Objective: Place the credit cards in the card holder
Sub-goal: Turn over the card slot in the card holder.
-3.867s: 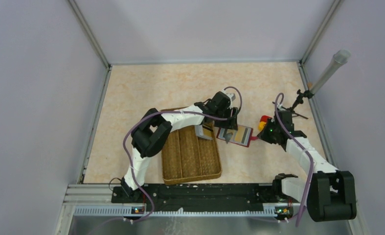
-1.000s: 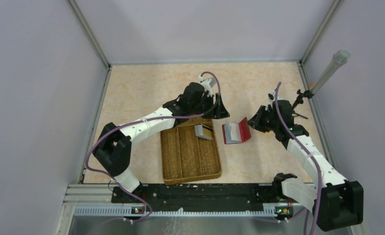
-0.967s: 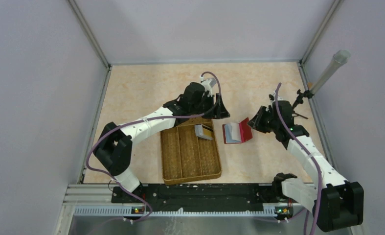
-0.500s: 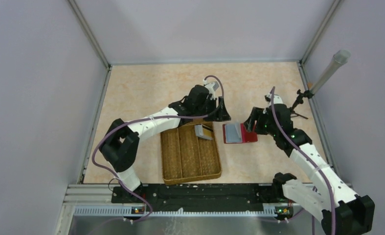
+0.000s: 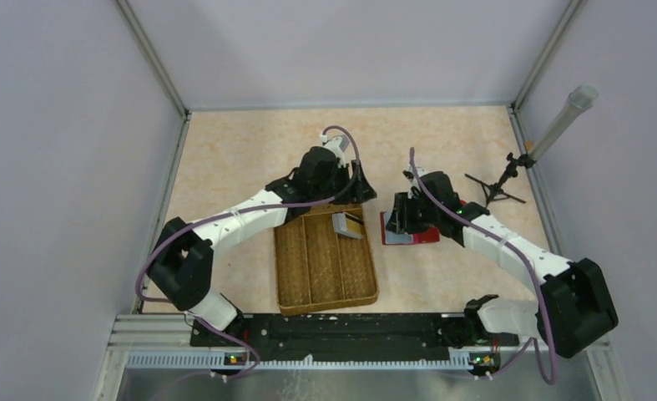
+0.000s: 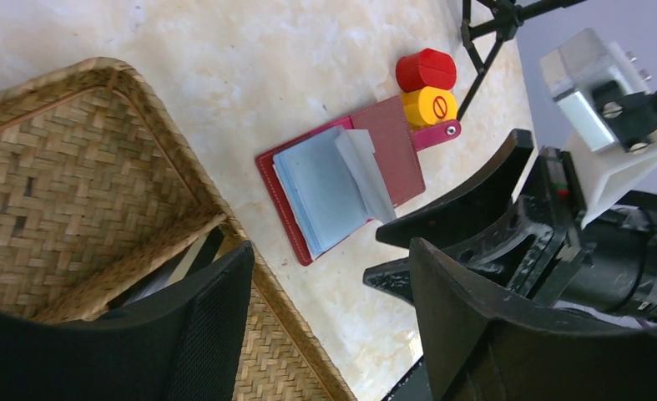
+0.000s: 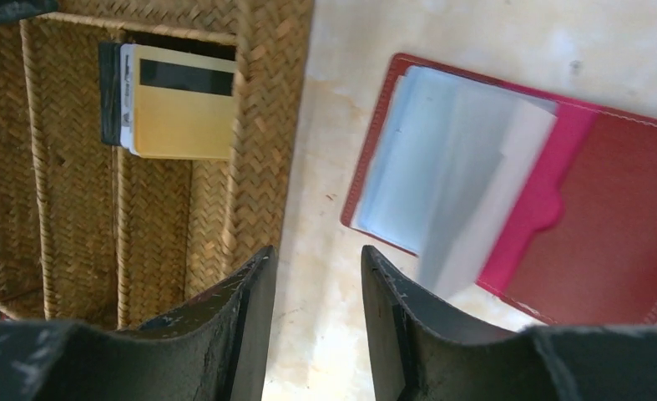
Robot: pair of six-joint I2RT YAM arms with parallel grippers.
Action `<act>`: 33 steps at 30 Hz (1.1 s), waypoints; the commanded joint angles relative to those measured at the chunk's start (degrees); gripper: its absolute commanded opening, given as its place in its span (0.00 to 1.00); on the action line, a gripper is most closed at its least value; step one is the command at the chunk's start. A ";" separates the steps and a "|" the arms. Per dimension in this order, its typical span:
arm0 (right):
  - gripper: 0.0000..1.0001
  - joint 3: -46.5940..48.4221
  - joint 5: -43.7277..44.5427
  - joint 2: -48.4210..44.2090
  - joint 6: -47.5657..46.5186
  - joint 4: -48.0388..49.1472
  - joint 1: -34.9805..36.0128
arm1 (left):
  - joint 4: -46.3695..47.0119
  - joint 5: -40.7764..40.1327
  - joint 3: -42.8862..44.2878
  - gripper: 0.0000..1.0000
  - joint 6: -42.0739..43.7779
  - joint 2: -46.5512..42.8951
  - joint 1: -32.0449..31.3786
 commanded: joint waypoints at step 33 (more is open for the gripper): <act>0.73 4.98 9.02 3.02 -0.90 -3.99 -5.98 | -23.94 -3.79 -0.45 0.78 13.60 -19.00 7.92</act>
